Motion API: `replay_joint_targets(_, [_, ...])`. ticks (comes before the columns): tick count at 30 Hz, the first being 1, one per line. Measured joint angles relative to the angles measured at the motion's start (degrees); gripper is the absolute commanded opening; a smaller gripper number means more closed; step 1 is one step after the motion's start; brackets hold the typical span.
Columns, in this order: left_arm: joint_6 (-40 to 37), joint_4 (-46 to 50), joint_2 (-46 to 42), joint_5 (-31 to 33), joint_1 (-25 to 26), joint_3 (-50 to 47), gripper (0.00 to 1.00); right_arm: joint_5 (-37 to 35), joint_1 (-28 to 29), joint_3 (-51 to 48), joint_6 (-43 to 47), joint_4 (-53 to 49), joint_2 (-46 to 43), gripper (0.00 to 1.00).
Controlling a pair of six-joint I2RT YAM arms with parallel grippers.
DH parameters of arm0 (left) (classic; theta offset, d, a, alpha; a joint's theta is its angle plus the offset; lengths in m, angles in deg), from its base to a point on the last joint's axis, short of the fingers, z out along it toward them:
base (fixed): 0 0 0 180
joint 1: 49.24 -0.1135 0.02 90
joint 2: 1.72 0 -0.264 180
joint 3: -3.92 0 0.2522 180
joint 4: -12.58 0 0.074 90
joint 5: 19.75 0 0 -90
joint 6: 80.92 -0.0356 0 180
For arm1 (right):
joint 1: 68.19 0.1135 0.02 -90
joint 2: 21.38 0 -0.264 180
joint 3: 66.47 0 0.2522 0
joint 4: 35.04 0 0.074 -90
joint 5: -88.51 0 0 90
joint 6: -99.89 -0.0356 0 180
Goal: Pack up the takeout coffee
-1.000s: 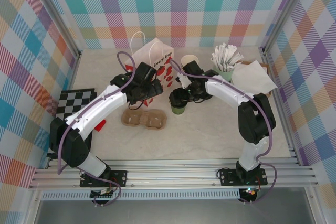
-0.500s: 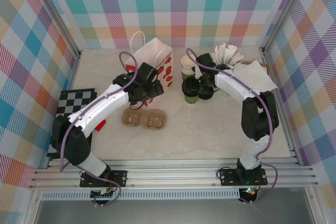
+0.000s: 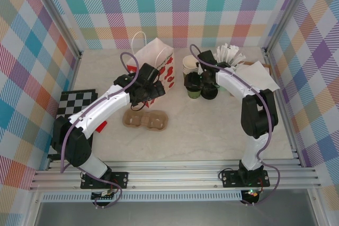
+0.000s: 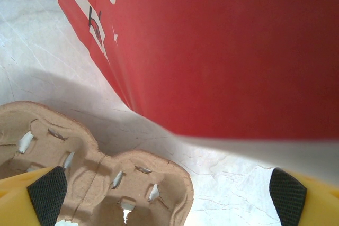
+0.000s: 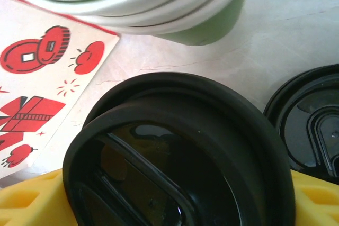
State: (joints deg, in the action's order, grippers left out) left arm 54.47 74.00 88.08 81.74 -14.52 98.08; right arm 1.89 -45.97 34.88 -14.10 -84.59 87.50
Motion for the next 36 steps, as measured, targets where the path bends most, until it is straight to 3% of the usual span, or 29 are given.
replay_joint_targets(11, [0.0, -0.1, 0.6, -0.1, 0.0, 0.0, 1.0, -5.9, -3.6, -9.3, -3.6, 0.2, -8.1, 0.75])
replay_joint_targets(16, [0.0, -0.1, 0.8, -0.4, 0.0, 0.0, 1.0, -4.9, -5.4, -10.2, -4.9, 1.2, -8.6, 0.75])
replay_joint_targets(36, [-1.1, -1.3, 0.7, -1.3, 0.0, -0.6, 1.0, -4.0, -6.1, -1.5, -15.6, 8.0, 0.9, 0.77])
